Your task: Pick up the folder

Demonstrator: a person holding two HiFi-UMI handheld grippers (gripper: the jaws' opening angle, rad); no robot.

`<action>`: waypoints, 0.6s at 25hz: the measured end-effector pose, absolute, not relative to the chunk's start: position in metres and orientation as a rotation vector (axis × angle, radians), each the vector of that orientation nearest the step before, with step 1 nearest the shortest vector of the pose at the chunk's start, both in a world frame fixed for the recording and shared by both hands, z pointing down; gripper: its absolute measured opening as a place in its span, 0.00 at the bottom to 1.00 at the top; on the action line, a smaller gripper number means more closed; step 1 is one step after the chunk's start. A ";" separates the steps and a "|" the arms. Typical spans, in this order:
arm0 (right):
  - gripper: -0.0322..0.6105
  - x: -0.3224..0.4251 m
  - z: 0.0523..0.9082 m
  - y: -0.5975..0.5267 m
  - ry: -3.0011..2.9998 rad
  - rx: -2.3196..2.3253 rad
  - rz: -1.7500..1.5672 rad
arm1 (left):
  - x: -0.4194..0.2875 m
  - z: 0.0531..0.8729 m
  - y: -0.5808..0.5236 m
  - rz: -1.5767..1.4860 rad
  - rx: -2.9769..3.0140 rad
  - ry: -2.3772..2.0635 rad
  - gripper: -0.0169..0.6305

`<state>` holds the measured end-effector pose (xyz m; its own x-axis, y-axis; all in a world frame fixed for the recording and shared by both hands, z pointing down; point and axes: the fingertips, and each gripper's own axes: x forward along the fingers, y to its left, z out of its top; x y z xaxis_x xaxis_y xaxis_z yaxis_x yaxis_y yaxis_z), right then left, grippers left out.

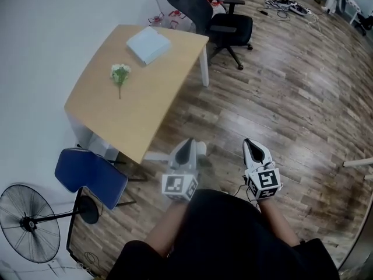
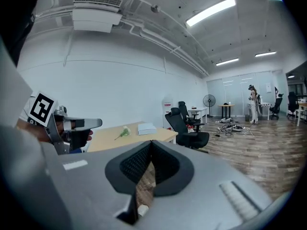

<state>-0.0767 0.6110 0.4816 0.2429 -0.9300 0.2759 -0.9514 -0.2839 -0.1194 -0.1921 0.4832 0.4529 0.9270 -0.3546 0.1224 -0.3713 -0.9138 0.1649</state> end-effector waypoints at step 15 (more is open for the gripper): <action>0.05 0.068 0.470 0.319 -1.845 2.370 0.535 | -0.071 0.473 0.206 0.211 2.807 -0.570 0.03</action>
<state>0.0682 0.3189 0.4700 0.2087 -0.9220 0.3262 -0.9536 -0.2659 -0.1414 -0.0713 0.2059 0.4730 0.9119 -0.3616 0.1940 -0.4008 -0.8863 0.2319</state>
